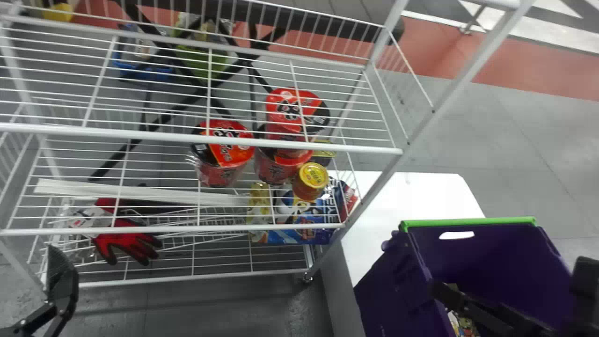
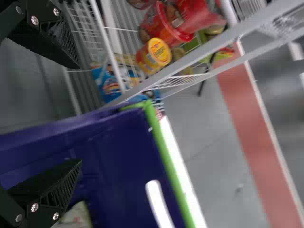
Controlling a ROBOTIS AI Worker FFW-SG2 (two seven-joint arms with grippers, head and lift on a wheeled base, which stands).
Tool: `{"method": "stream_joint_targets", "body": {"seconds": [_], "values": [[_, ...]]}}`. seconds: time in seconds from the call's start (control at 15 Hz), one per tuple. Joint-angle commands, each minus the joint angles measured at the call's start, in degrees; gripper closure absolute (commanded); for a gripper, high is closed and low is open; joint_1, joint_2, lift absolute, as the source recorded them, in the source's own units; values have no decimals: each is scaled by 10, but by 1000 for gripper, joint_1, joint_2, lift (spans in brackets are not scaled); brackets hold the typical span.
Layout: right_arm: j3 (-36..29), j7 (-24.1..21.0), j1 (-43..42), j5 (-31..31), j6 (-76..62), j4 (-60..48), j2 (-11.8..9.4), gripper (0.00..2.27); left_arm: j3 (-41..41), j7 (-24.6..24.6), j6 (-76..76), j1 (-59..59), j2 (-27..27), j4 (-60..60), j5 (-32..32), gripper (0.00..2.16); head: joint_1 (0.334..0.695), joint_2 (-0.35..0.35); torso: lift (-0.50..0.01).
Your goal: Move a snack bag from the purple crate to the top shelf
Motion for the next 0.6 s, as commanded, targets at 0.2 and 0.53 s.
{"method": "stream_joint_targets", "body": {"seconds": [0.2,0.53], "values": [[-175,5,-86,-45,132,74,1,124,-11,0,-2,-5,11,6,3,-2,695,-350,-452],[-164,-16,-126,-26,132,252,-96,137,-16,-1,-2,-9,15,8,4,-2,695,-350,-452]]}}
